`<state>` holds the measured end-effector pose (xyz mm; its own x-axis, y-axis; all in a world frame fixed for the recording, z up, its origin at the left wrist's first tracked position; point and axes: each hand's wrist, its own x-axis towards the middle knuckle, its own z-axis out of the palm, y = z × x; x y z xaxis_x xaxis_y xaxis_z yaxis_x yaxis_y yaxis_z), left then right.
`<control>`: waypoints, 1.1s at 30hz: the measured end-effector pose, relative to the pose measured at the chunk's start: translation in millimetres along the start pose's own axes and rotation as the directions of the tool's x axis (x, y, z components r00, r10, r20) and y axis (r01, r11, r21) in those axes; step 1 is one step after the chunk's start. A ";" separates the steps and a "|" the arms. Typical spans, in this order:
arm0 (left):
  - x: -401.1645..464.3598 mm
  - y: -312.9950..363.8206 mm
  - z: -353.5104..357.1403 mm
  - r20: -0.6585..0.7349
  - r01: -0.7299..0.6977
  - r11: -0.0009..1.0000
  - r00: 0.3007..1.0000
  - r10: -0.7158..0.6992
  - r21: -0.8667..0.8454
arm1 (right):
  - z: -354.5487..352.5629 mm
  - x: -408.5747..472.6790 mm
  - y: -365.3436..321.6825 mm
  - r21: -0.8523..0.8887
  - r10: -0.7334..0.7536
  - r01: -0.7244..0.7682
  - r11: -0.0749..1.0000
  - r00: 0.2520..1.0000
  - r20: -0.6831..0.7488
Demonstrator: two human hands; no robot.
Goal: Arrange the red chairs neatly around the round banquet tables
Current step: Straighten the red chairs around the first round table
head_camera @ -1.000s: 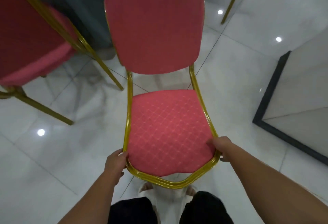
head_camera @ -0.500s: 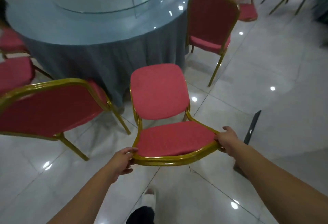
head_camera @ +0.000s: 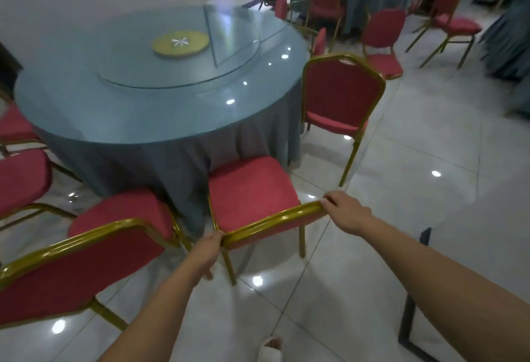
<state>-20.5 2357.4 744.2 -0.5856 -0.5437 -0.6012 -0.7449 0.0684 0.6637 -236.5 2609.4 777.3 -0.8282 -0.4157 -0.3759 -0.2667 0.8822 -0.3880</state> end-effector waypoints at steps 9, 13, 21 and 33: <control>51.3 46.3 -18.4 -0.035 0.060 0.998 0.998 -0.060 -0.001 | -32.7 69.6 -24.2 -0.128 -0.151 0.157 0.979 0.987 0.061; 69.9 92.8 0.1 -0.030 0.053 0.994 0.998 -0.051 0.094 | -46.3 88.0 7.6 0.010 -0.290 0.293 0.956 0.942 0.170; 100.9 279.9 143.8 0.173 -0.274 0.946 0.954 0.244 0.173 | -118.7 125.9 150.4 0.429 -0.166 0.112 0.896 0.982 0.089; 157.7 437.2 379.7 0.508 -0.379 0.846 0.847 0.155 0.374 | -242.3 233.4 334.3 0.507 0.133 -0.101 0.856 0.991 -0.028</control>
<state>-559.9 2619.2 770.6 -0.7743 -0.0249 -0.6323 -0.5278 0.5767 0.6236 -638.4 2861.0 763.8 -0.8697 -0.2881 -0.4009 0.1050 0.6855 -0.7205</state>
